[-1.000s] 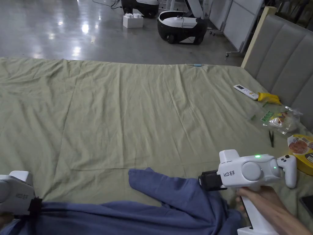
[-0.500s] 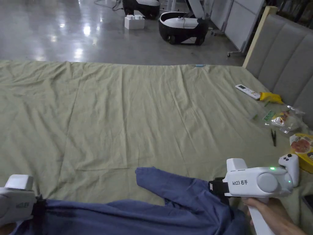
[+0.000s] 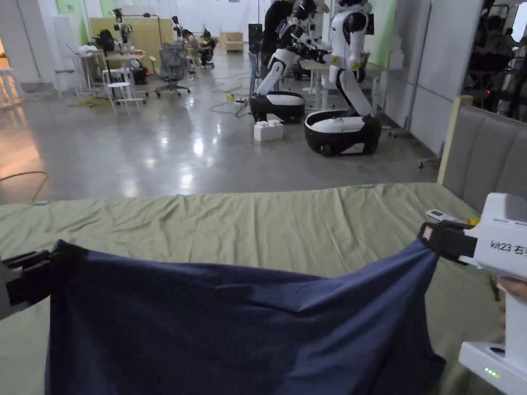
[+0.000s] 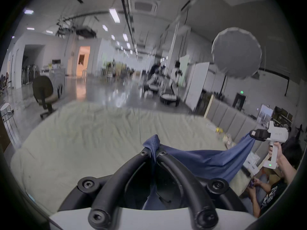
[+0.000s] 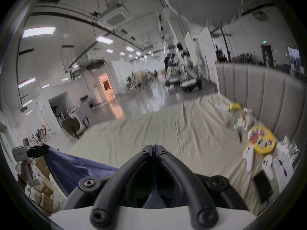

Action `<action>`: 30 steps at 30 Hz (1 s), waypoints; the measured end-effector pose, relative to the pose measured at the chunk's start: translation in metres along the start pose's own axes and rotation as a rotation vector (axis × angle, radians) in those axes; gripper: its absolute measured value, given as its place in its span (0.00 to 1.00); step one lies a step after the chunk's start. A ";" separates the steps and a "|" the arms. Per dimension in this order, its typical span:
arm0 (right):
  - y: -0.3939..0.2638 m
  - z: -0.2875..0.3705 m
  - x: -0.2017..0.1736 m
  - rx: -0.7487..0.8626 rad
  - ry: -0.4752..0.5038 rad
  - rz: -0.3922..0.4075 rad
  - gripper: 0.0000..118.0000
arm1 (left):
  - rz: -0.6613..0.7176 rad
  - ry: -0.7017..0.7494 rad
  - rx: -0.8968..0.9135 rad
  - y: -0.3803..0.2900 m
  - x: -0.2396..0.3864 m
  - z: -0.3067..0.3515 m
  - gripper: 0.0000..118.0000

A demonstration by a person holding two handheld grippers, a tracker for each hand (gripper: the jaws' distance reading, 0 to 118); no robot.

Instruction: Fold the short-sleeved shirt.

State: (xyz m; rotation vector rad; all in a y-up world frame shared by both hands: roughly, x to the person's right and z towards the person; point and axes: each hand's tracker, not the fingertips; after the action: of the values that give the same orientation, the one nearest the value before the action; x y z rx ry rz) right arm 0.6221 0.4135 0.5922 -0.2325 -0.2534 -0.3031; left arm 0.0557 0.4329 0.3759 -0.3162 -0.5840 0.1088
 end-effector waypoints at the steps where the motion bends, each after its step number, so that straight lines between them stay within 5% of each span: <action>1: 0.015 0.009 -0.010 0.042 0.003 0.018 0.03 | -0.019 0.004 0.032 0.018 0.001 0.014 0.04; 9: 0.130 0.065 -0.078 0.323 -0.044 0.141 0.03 | -0.092 0.111 0.293 0.127 0.005 0.099 0.04; 17: 0.201 0.076 -0.115 0.451 -0.137 0.247 0.03 | -0.107 0.176 0.356 0.186 0.005 0.113 0.04; 30: 0.203 0.044 -0.111 0.443 -0.198 0.281 0.03 | -0.108 0.203 0.319 0.193 0.004 0.063 0.04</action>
State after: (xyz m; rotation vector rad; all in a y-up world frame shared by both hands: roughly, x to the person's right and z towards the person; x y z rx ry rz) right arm 0.5759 0.6423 0.5647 0.1418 -0.4703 0.0591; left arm 0.0217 0.6323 0.3651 0.0151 -0.3736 0.0632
